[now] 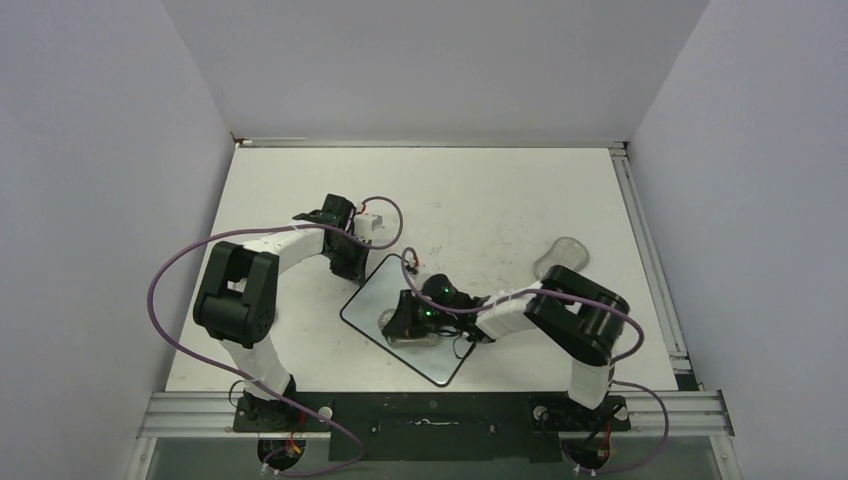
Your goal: Erase the whiteboard
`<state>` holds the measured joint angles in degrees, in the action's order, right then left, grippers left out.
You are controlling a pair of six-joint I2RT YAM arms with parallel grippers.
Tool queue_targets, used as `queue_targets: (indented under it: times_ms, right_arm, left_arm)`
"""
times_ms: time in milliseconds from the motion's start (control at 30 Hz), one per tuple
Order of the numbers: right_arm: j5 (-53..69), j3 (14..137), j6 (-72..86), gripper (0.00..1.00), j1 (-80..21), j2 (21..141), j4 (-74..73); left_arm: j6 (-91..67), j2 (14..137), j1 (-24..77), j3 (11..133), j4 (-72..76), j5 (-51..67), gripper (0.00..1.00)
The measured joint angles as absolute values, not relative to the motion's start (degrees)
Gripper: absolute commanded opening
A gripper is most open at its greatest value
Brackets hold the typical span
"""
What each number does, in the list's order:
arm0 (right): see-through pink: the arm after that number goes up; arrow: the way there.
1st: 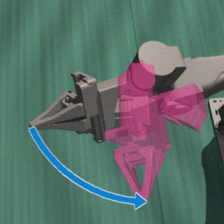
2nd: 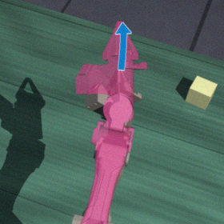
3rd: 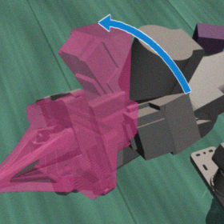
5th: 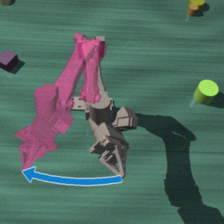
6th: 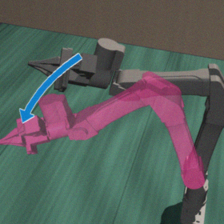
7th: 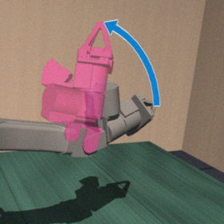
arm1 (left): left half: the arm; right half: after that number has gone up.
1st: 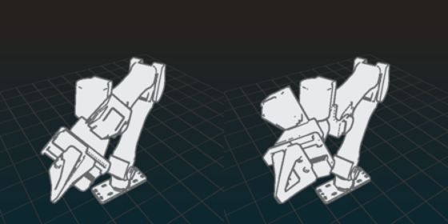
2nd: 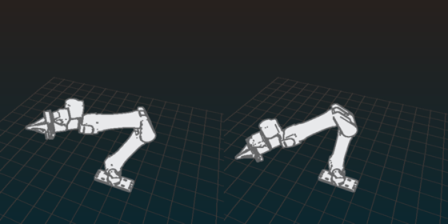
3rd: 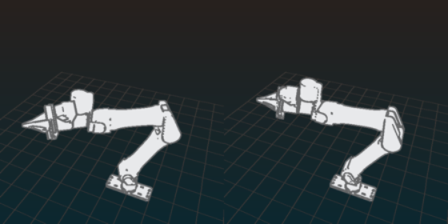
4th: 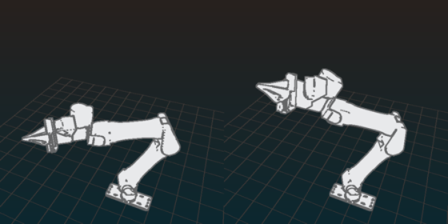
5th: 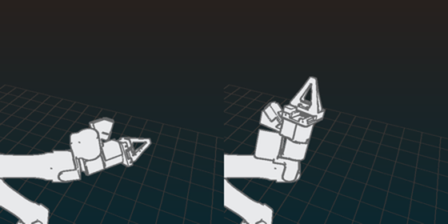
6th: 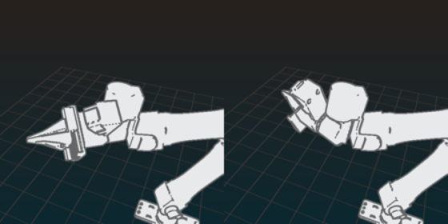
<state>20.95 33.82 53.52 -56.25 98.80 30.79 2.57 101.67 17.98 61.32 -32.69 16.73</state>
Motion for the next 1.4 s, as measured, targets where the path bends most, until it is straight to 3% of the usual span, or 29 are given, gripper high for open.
queue_targets:
  times_ms: [167,333,600,833,967,1200,1400]
  right_arm:
    - [22.39,49.17,51.64,0.05,-57.08,111.44,31.62]
    - [21.26,46.5,51.92,0.05,-57.1,110.37,34.0]
    - [13.72,18.92,56.05,0.05,-62.81,84.18,31.62]
    - [8.29,12.32,58.65,0.05,-65.73,71.09,23.33]
    - [9.08,16.51,57.65,0.05,-65.1,77.76,24.21]
    - [13.85,37.08,51.07,0.05,-58.87,98.54,26.17]
    - [13.91,43.33,44.29,0.05,-46.37,100.73,20.58]
  left_arm:
    - [2.57,101.67,17.98,61.32,-32.69,16.71,0.0]
    - [2.35,101.65,17.98,61.34,-32.69,16.47,0.0]
    - [2.11,101.65,18.37,61.69,-33.01,15.33,0.0]
    - [1.65,101.65,18.41,61.71,-33.06,15.31,0.0]
    - [1.52,101.65,18.41,61.71,-32.95,15.42,0.0]
    - [1.78,101.65,18.39,61.71,-32.75,15.31,0.0]
    - [2.04,101.65,18.39,61.71,-32.77,15.25,0.0]
